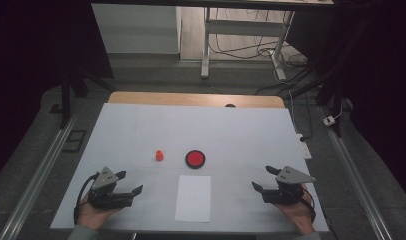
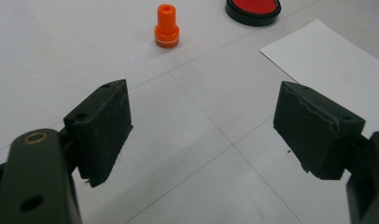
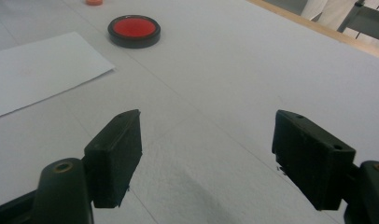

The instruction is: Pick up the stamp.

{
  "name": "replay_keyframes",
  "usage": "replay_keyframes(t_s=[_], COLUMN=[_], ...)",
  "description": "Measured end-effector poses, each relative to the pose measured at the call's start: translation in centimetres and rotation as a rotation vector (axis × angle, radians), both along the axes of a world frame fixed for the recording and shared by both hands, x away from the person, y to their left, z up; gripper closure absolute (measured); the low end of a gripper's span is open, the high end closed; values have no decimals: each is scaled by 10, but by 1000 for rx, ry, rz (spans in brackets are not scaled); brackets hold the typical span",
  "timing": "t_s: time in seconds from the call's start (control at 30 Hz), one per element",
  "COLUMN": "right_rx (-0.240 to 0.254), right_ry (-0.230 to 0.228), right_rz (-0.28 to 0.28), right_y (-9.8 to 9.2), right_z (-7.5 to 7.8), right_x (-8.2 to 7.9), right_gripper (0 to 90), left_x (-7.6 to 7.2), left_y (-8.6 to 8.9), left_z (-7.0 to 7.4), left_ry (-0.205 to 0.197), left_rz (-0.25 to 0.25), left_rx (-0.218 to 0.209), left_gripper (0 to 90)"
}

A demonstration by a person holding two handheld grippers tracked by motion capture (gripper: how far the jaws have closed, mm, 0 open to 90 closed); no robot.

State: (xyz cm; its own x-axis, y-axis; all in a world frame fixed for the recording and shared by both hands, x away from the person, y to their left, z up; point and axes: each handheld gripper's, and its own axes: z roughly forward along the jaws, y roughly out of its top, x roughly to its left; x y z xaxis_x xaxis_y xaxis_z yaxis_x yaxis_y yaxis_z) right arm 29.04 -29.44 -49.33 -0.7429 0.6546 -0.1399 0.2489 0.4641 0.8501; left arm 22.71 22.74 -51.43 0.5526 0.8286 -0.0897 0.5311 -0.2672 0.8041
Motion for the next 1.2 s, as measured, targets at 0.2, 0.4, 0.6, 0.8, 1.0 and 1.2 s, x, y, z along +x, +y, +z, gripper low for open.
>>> replay_keyframes(t_s=[0.2, 0.4, 0.6, 0.8, 1.0, 1.2], right_rx=[2, 38, 26, 4, 5, 15], right_ry=[19, 17, 30, 23, 18, 31], right_rz=[-3, -6, -3, 1, 2, -8], right_y=[-3, -7, -8, -6, -5, -6], right_z=[-2, -4, -7, -8, -7, -10], right_x=[1, 2, 4, 1, -1, 0], right_gripper=[254, 281, 286, 305, 309, 314], left_x=[1, 2, 1, 0, -3, 0], left_y=[-2, -1, -2, 0, -1, -2], left_z=[0, 0, 0, 2, 5, 5], left_ry=[-17, -14, -13, -24, -42, -44], left_rz=[-12, -11, -6, 9, 5, 0], left_rx=[5, -1, 2, 7, 0, 3], left_gripper=[199, 199, 201, 203, 204, 207])
